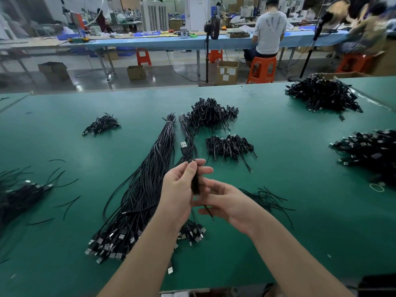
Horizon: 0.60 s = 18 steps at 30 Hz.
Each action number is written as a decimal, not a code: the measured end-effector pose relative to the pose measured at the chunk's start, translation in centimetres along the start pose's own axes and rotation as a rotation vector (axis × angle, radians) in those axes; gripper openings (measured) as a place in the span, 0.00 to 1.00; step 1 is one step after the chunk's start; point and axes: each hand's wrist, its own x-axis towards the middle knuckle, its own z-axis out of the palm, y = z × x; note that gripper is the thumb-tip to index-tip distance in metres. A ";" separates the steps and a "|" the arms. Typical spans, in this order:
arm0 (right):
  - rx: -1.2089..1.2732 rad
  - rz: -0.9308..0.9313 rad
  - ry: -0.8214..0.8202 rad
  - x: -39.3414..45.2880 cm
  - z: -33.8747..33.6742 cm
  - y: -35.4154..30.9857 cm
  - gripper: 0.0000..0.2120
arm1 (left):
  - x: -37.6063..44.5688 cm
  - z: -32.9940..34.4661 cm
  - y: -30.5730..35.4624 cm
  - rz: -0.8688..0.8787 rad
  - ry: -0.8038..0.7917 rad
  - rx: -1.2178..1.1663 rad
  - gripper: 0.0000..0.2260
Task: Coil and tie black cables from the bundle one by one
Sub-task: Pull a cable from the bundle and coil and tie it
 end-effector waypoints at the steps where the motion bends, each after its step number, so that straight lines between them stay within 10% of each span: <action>1: -0.029 -0.044 -0.019 0.1 0.0 -0.1 0.17 | -0.2 0.3 0.0 -0.010 -0.003 0.003 0.10; 11: -0.259 -0.252 0.192 1.1 -0.4 0.1 0.08 | -0.2 0.1 -0.5 -0.047 -0.141 0.048 0.13; 18: -0.558 -0.297 0.340 1.3 -1.4 1.1 0.11 | 0.4 -1.2 -0.7 0.006 -0.049 0.695 0.14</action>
